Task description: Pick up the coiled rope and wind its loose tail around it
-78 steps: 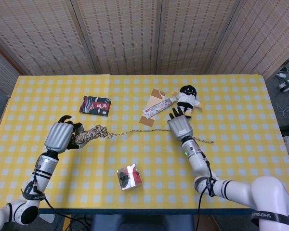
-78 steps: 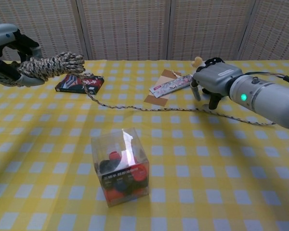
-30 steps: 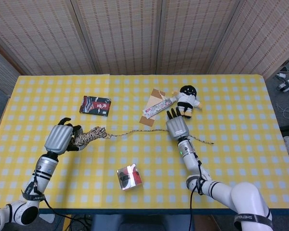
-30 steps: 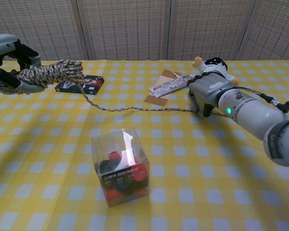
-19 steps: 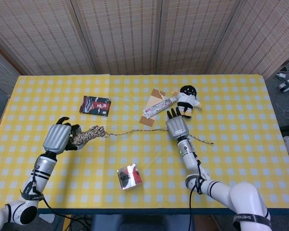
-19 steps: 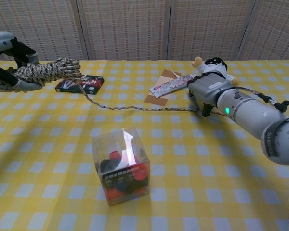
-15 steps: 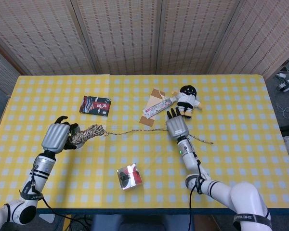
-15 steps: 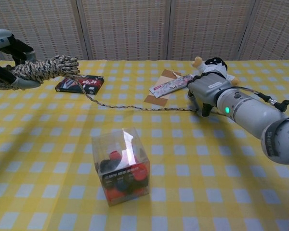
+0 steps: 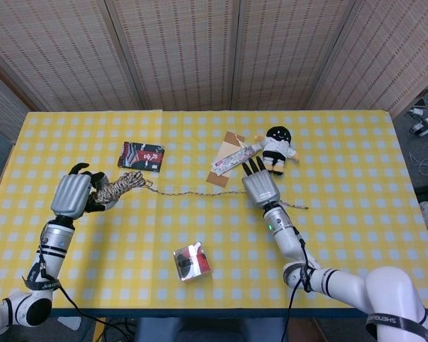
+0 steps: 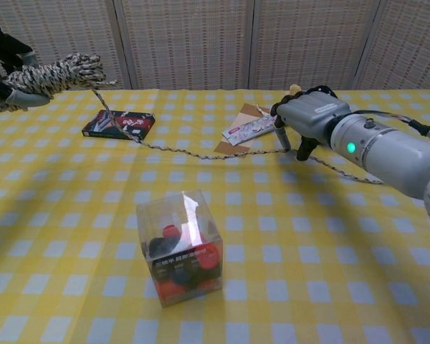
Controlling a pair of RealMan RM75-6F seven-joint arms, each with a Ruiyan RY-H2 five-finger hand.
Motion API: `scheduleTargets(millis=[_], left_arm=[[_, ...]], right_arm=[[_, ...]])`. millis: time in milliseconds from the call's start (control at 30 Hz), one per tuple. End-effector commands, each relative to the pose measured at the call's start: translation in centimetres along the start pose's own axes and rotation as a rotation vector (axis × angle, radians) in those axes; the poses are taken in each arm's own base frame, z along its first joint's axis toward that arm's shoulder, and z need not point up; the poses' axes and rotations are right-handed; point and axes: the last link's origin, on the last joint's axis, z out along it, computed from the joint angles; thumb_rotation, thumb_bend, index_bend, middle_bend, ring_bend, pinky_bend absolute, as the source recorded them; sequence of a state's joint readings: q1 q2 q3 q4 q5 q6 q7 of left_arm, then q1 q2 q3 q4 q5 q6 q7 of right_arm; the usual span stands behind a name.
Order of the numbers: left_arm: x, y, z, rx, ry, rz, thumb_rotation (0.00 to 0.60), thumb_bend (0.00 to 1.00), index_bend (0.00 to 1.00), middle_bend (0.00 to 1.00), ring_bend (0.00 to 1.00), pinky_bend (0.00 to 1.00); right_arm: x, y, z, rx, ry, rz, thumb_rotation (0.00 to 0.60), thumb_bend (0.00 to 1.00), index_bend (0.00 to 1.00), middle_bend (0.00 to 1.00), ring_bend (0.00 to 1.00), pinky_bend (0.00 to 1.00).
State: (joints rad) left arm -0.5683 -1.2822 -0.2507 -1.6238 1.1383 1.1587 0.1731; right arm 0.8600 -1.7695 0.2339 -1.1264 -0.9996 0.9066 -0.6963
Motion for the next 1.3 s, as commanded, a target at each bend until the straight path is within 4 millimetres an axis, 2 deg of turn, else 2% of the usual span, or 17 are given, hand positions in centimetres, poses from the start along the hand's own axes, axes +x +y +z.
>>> scheduleTargets(millis=[33, 333, 567, 700, 900, 1133, 1300], left_arm=[[0.7, 0.2, 0.9, 0.027, 0.022, -0.037, 0.515, 0.29, 0.76, 0.73, 0.51, 0.15], [1.3, 1.9, 3.5, 0.084, 0.062, -0.085, 0.506, 0.29, 0.76, 0.73, 0.51, 0.15], [0.5, 3.8, 5.0, 0.114, 0.058, -0.059, 0.505, 0.29, 0.76, 0.73, 0.51, 0.15], [-0.4, 5.1, 5.6, 0.113, 0.038, -0.057, 0.506, 0.29, 0.76, 0.73, 0.51, 0.15], [-1.5, 7.1, 6.0, 0.074, 0.024, -0.073, 0.514, 0.29, 0.76, 0.74, 0.51, 0.14], [-2.4, 9.2, 5.8, -0.012, 0.033, -0.075, 0.531, 0.29, 0.76, 0.74, 0.51, 0.14], [-3.0, 10.5, 5.4, -0.07, 0.034, -0.081, 0.53, 0.29, 0.76, 0.74, 0.51, 0.13]], right_arm=[[3.0, 0.5, -2.0, 0.054, 0.076, 0.018, 0.6, 0.43, 0.61, 0.13, 0.0, 0.0], [9.0, -1.9, -4.7, 0.215, 0.179, 0.036, 0.6, 0.43, 0.61, 0.13, 0.0, 0.0], [13.4, -4.6, -5.5, 0.309, 0.237, 0.051, 0.6, 0.43, 0.61, 0.13, 0.0, 0.0], [16.0, -6.0, -5.0, 0.333, 0.28, 0.066, 0.6, 0.43, 0.61, 0.13, 0.0, 0.0], [18.8, -7.8, -3.7, 0.327, 0.318, 0.081, 0.6, 0.43, 0.61, 0.13, 0.0, 0.0], [21.0, -8.9, -1.7, 0.282, 0.338, 0.097, 0.6, 0.43, 0.61, 0.13, 0.0, 0.0], [21.7, -9.1, -0.5, 0.243, 0.338, 0.086, 0.6, 0.43, 0.61, 0.13, 0.0, 0.0]])
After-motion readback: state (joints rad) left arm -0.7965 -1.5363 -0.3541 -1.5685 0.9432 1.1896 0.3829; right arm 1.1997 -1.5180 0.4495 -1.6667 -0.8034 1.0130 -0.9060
